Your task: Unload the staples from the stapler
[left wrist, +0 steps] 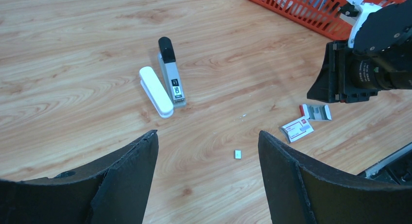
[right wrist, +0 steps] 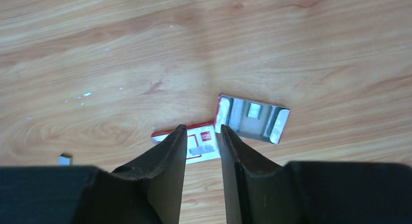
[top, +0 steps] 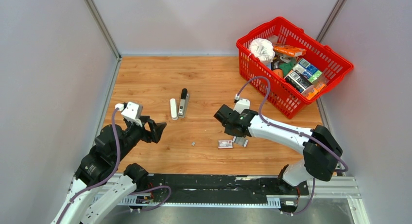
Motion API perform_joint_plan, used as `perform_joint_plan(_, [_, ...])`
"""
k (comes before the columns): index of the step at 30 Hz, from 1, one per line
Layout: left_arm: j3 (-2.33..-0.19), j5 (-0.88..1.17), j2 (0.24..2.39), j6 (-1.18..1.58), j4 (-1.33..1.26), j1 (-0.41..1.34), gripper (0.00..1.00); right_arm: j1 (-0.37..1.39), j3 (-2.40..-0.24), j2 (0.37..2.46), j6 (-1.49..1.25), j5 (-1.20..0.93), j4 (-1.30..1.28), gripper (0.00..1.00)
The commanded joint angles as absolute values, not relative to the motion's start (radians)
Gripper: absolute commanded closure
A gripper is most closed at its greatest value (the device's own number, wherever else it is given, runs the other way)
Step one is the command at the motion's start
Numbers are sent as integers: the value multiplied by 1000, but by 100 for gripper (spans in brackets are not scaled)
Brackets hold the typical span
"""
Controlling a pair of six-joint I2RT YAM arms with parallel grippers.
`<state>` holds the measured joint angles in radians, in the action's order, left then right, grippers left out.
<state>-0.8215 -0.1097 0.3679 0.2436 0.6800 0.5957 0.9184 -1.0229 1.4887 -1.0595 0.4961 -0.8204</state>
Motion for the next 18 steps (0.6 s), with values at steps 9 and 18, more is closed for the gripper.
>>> perform_joint_plan(9, [-824,-106,374,226,675,598,18,1040,-1170,1615,-1064,453,-729,60])
perform_joint_plan(18, [-821,-104,365,230,678,598,18,1107,-1248,1736,-1207,420,-672,60])
